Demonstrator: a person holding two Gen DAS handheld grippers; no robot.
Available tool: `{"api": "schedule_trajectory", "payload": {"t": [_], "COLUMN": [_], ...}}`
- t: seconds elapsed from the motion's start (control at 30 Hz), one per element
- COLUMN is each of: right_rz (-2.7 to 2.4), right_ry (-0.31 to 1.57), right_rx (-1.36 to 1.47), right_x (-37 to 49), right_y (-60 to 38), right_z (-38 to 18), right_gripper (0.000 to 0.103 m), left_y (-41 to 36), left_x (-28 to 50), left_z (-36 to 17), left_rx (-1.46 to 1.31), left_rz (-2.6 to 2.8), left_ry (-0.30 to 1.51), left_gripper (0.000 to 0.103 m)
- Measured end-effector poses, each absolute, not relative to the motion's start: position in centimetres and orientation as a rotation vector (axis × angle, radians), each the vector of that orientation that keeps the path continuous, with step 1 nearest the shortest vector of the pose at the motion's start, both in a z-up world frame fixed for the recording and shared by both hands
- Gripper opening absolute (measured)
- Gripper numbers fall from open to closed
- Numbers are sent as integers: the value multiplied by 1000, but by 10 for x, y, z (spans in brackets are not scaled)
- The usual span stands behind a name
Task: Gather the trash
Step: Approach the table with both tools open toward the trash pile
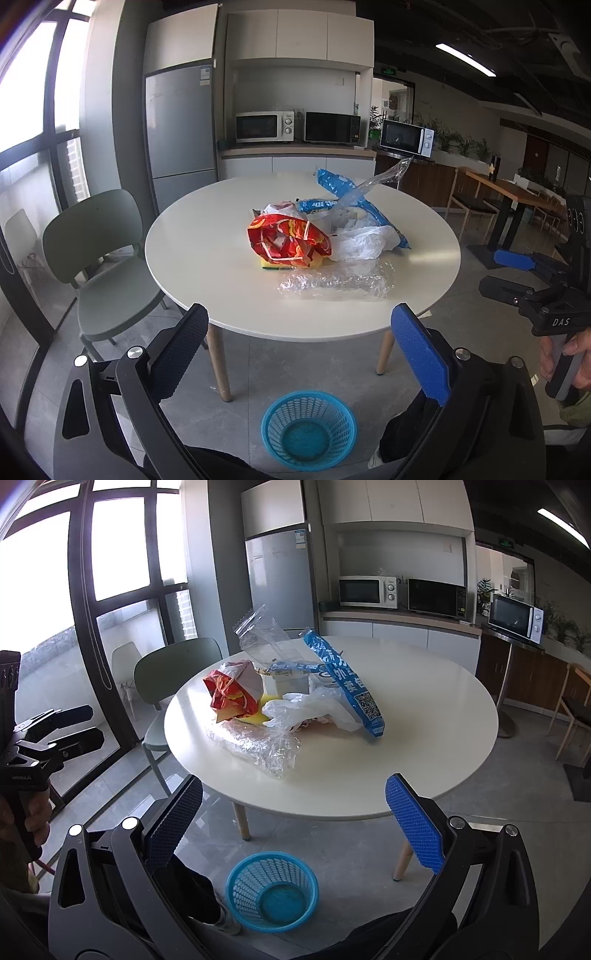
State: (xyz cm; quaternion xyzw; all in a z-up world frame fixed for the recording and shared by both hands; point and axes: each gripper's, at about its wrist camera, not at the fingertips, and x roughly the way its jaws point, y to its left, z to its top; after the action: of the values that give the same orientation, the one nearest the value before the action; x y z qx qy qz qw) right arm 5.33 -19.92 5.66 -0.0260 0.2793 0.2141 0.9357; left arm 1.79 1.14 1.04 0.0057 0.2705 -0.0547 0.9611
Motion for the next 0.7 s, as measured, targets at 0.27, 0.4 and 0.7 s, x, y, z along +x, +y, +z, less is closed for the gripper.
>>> {"api": "schedule_trajectory", "payload": {"t": [0.27, 0.4, 0.7], "right_rz": [433, 425, 415], "right_ry": [571, 573, 553], "right_rx": [-52, -47, -45], "right_x": [54, 59, 84], "right_y": [-201, -206, -218], "right_z": [57, 56, 62], "right_gripper": [95, 95, 95], "left_y": [14, 10, -5], "left_x": [19, 23, 39], "left_z": [12, 10, 20], "left_rx": [-33, -11, 37], "left_rz": [-114, -142, -163], "left_ry": [531, 551, 531], "left_gripper": [97, 97, 97]}}
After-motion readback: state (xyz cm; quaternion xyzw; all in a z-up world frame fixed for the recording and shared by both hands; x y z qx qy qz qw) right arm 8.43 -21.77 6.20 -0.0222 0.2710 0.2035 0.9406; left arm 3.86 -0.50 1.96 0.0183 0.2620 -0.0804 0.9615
